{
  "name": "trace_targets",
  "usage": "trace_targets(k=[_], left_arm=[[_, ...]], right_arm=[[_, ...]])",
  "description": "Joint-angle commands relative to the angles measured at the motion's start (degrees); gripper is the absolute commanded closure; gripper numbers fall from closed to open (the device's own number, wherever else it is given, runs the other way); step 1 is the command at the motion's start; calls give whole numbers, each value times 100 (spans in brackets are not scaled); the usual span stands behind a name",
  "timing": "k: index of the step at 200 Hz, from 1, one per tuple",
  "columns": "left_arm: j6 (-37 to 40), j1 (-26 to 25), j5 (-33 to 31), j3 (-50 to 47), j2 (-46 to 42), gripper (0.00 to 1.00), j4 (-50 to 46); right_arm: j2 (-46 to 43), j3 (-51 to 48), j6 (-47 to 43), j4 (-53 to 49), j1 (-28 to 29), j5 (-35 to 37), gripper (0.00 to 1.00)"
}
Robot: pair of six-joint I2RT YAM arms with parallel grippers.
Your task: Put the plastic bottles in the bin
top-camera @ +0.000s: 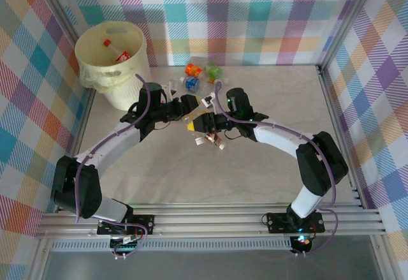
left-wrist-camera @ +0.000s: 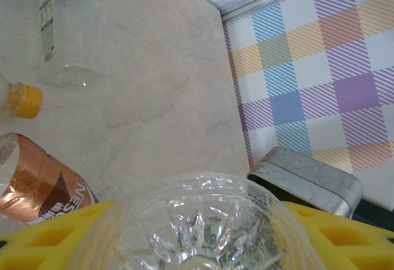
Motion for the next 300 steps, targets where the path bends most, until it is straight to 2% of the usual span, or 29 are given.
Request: trace_targets(k=[1, 17, 23, 27, 30, 72, 97, 127, 158, 200, 221, 242, 264, 300], left_arm=[[21, -48, -620, 141, 44, 46, -261], [4, -44, -854, 123, -17, 46, -342], [-5, -44, -929, 123, -31, 47, -370], [-5, -48, -985, 126, -49, 46, -389], [-5, -41, -1019, 116, -59, 47, -404], [-35, -20, -1649, 54, -265, 47, -697], [-18, 4, -2044, -91, -510, 47, -767], [65, 96, -2622, -150, -825, 47, -1061], [357, 290, -3202, 141, -1028, 47, -1571], [787, 666, -3856, 936, -917, 47, -2185], [925, 900, -3841, 1415, -807, 46, -2190], [1316, 987, -4114, 1972, -667, 46, -2162], [1743, 1086, -4851, 2388, -476, 46, -1811], [1956, 1492, -5021, 3281, 73, 45, -1064]], right_arm=[[-250, 60, -413, 2, 64, 384, 39], [-420, -89, -498, -82, 56, 876, 31], [-501, -155, -509, -82, 55, 1053, 20], [-544, -198, -528, -78, 53, 1137, 3], [-580, -229, -549, -80, 52, 1214, 0], [-1470, -812, -710, -116, -1, 2571, 0], [-2056, -1066, -614, -684, -195, 3881, 0], [-2710, -1307, -699, -1383, -650, 4558, 0], [-3532, -1705, -1196, -1752, -758, 5392, 0], [-4659, -2601, -1316, -1360, -989, 5677, 0], [-4978, -2755, -1256, -1441, -1094, 5642, 0], [-5084, -2776, -1255, -1530, -1105, 5686, 0], [-5040, -2683, -1256, -1686, -1106, 5752, 0], [-4834, -2440, -1225, -1961, -1104, 5818, 0]])
